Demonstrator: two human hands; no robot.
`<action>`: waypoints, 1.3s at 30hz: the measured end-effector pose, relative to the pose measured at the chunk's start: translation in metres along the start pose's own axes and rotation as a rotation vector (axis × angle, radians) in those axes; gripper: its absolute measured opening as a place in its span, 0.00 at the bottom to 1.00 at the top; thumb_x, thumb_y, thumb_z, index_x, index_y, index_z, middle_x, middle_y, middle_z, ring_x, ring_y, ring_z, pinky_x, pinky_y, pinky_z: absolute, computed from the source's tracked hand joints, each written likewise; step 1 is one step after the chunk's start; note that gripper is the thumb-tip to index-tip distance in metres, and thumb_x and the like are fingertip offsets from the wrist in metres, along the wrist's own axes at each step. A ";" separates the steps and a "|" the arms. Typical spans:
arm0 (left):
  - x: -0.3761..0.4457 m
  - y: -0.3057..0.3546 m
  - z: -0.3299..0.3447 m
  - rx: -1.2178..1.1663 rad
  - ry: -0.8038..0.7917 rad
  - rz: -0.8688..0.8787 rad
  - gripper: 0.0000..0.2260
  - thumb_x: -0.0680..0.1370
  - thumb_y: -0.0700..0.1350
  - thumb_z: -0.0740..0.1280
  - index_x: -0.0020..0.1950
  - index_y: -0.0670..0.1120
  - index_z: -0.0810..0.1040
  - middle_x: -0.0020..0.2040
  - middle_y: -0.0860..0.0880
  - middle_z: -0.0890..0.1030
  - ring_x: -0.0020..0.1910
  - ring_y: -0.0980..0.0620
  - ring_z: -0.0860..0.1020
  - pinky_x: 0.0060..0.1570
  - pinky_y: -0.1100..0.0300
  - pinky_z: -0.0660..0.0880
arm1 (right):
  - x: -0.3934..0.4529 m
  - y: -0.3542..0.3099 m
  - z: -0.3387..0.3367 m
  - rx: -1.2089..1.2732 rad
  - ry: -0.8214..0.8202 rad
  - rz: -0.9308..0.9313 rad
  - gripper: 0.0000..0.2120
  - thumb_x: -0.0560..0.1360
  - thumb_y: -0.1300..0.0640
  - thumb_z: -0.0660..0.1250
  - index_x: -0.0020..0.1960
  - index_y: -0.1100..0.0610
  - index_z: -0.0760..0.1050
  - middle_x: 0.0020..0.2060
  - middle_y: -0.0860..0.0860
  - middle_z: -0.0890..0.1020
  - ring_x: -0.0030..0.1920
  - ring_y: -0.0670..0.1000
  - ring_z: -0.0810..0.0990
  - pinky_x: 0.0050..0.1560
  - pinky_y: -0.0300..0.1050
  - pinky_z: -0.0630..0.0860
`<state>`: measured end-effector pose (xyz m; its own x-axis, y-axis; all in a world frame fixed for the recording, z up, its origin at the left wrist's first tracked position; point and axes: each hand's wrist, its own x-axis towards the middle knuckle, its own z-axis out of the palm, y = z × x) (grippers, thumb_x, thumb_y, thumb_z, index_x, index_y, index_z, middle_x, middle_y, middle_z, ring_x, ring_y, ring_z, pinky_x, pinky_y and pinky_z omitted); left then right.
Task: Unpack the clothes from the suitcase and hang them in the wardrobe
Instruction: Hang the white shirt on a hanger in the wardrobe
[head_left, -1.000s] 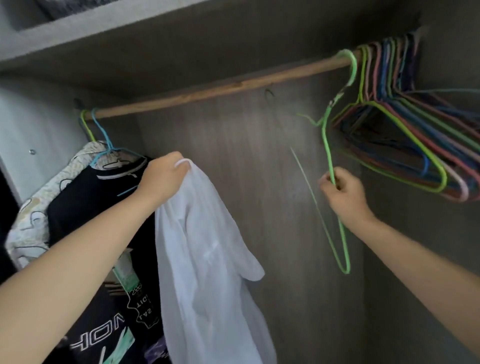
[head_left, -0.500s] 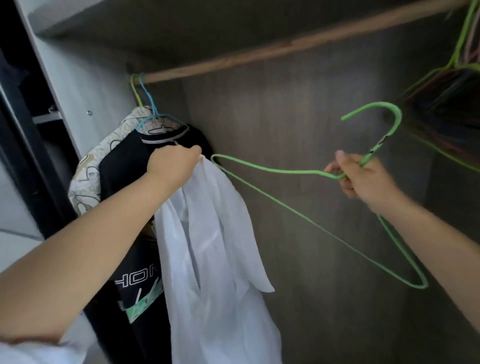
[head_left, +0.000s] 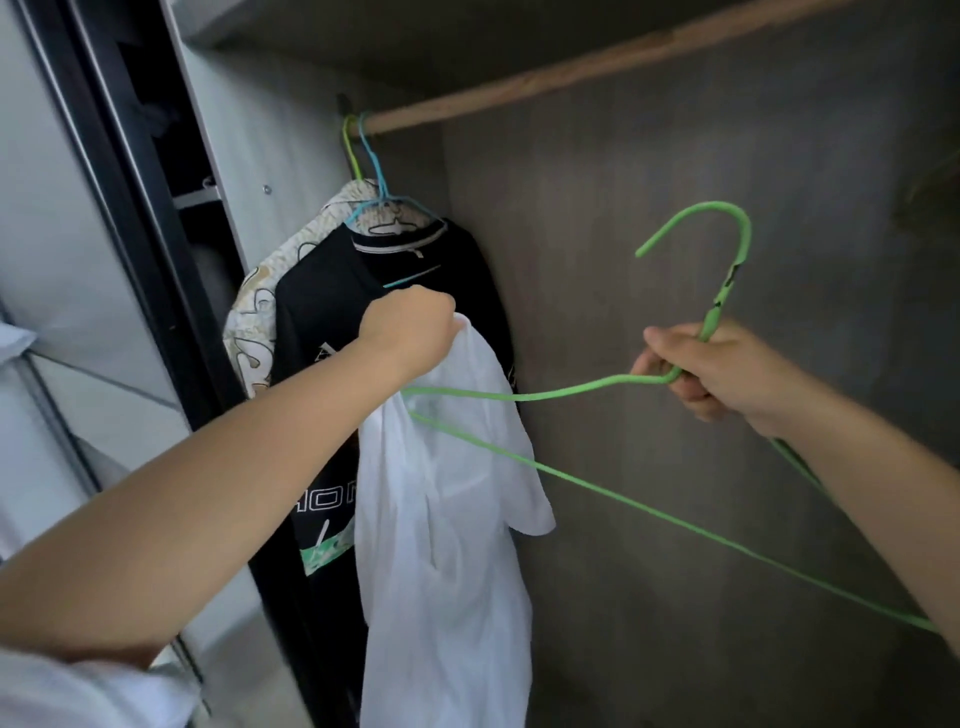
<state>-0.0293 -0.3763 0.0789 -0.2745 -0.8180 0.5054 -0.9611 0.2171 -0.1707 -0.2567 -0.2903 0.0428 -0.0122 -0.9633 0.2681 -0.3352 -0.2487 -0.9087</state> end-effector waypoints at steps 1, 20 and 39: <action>-0.002 0.003 0.002 -0.032 0.008 -0.004 0.14 0.81 0.48 0.54 0.48 0.39 0.74 0.53 0.39 0.77 0.52 0.39 0.75 0.42 0.56 0.65 | -0.001 0.000 0.001 -0.003 0.001 0.005 0.18 0.80 0.56 0.53 0.35 0.61 0.71 0.13 0.45 0.59 0.15 0.41 0.53 0.20 0.30 0.51; -0.032 0.044 -0.002 -0.062 0.297 0.472 0.20 0.74 0.53 0.51 0.34 0.40 0.72 0.22 0.45 0.74 0.20 0.43 0.74 0.22 0.63 0.60 | -0.004 0.011 0.008 0.389 0.222 -0.148 0.09 0.77 0.60 0.60 0.39 0.54 0.65 0.17 0.47 0.68 0.18 0.43 0.64 0.22 0.36 0.60; -0.001 0.011 -0.044 -0.462 0.373 0.003 0.21 0.82 0.47 0.52 0.29 0.45 0.58 0.28 0.49 0.62 0.34 0.47 0.63 0.32 0.59 0.49 | -0.007 0.084 0.080 -0.806 -0.268 0.087 0.16 0.73 0.60 0.60 0.28 0.57 0.61 0.27 0.50 0.66 0.31 0.52 0.69 0.27 0.39 0.61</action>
<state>-0.0411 -0.3494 0.1136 -0.1892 -0.5923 0.7832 -0.8506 0.4973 0.1706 -0.2094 -0.3126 -0.0612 0.1206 -0.9922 0.0307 -0.9127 -0.1230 -0.3896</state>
